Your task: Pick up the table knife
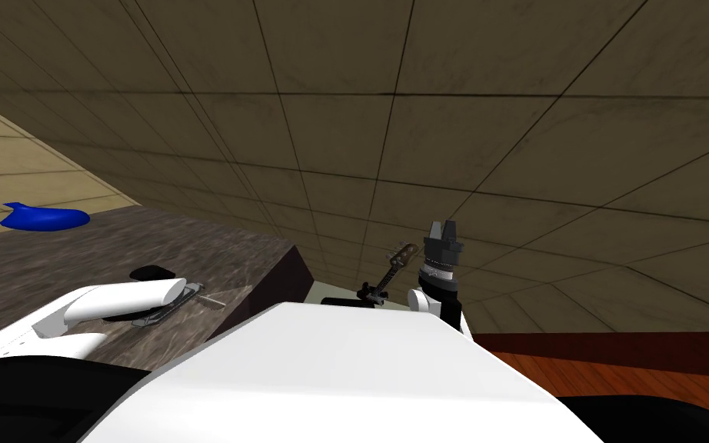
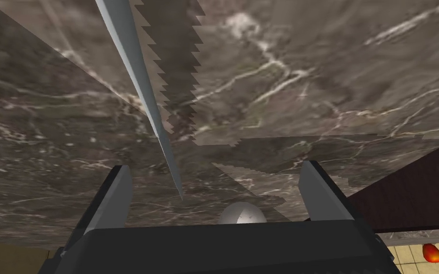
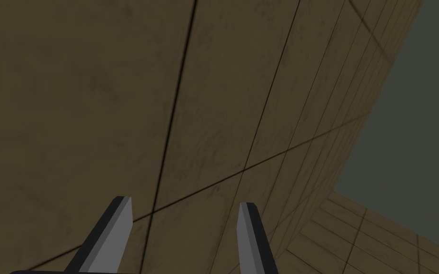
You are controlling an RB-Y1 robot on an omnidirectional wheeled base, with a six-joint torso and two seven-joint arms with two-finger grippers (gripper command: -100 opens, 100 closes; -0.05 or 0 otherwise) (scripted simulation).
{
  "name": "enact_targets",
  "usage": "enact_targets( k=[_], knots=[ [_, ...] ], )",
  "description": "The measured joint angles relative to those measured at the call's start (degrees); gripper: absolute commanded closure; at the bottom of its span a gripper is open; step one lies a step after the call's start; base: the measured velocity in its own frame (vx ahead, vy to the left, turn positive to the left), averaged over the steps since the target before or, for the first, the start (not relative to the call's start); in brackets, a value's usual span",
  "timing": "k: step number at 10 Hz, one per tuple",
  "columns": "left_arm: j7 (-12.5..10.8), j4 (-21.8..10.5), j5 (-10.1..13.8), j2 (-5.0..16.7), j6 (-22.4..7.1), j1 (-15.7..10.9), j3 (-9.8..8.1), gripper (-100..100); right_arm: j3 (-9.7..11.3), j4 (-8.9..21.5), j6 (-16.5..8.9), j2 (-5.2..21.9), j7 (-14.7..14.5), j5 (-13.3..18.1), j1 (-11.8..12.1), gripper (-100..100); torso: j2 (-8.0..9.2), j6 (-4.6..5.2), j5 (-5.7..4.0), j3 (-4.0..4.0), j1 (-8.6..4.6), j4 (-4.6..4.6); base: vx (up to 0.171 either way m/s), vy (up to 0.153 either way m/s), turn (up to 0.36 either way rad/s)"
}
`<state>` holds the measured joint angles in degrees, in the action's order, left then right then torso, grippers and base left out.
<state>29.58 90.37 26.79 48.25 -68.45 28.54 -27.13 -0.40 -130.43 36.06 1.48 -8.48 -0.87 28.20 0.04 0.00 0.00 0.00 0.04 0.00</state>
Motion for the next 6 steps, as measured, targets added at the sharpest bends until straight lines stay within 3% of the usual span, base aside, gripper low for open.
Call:
enact_targets(
  k=[3, 4, 6],
  knots=[
    [-0.8, -2.8, -1.6, -1.0, 1.8, -1.1, 1.26, -100, 0.0, 0.0, 0.0, 0.0, 0.0, 0.0, 0.0, 0, 0.11, 0.00, 0.05, 0.06, 0.21, 0.02, -0.026, 0.043, -0.048],
    [-0.9, -2.9, -1.6, -1.0, 1.9, -1.2, 1.31, 100, 0.0, 0.0, 0.0, 0.0, 0.0, 0.0, 0.0, 0, 0.08, -0.01, 0.03, 0.05, 0.11, 0.02, 0.000, 0.000, 0.000],
    [-0.9, -2.8, -1.6, -1.0, 2.0, -1.3, 1.28, 100, 0.0, 0.0, 0.0, 0.0, 0.0, 0.0, 0.0, 0, 0.09, -0.13, 0.01, 0.03, 0.03, -0.03, 0.002, 0.001, 0.003]
  ],
)
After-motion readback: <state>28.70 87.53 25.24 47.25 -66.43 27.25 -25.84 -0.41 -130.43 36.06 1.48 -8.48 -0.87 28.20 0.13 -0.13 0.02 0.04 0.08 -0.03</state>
